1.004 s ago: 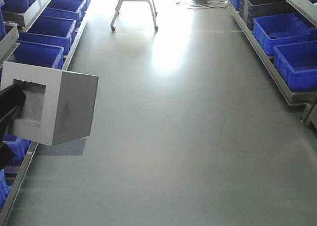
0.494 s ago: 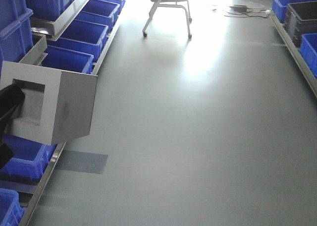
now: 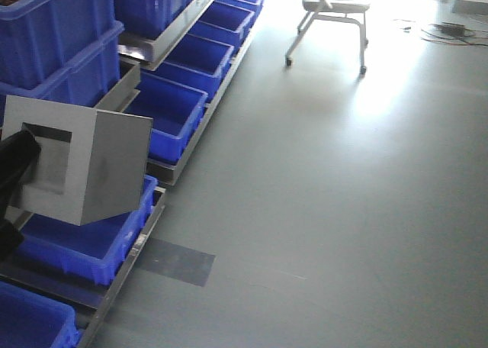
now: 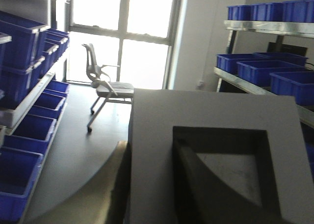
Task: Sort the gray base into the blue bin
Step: 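Hold the block while the base turns to face the open blue bins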
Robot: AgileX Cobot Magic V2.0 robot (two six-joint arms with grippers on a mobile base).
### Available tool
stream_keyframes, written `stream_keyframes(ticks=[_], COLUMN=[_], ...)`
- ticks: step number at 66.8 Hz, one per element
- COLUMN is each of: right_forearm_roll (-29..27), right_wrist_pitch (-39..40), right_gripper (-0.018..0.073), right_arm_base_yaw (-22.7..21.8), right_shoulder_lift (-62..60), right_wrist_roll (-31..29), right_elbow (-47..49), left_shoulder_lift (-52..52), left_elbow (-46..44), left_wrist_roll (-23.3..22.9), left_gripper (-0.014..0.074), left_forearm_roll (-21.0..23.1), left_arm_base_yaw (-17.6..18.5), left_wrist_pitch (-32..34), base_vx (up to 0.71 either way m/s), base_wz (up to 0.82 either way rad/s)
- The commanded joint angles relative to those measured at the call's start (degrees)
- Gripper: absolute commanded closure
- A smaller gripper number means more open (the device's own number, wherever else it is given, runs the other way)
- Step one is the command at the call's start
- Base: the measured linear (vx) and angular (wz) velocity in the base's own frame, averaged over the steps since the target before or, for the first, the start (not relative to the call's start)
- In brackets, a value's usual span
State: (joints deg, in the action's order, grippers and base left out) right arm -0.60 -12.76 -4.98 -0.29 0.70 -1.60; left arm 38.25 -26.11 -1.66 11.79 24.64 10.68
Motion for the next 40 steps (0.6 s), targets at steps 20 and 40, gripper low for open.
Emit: stream_keyframes(ticks=[20,40], right_forearm_roll=[0.19,0.19], right_wrist_pitch=[4.16,4.16], right_gripper=[0.0564,0.0564], right_arm_base_yaw=[-0.22,-0.22], right_shoulder_lift=[1.08,1.08], right_wrist_roll=[-0.7,-0.7], right_elbow=[-0.11,-0.11], left_shoulder_lift=[-0.31,-0.31], left_elbow=[-1.96,-1.96], left_wrist_roll=[-0.77,-0.77], left_gripper=[0.0603,0.0603], left_forearm_roll=[0.31,0.31], left_arm_base_yaw=[0.28,0.28], left_wrist_pitch=[6.12,6.12], base_vx=[0.19,0.19], base_wz=[0.76,0.84])
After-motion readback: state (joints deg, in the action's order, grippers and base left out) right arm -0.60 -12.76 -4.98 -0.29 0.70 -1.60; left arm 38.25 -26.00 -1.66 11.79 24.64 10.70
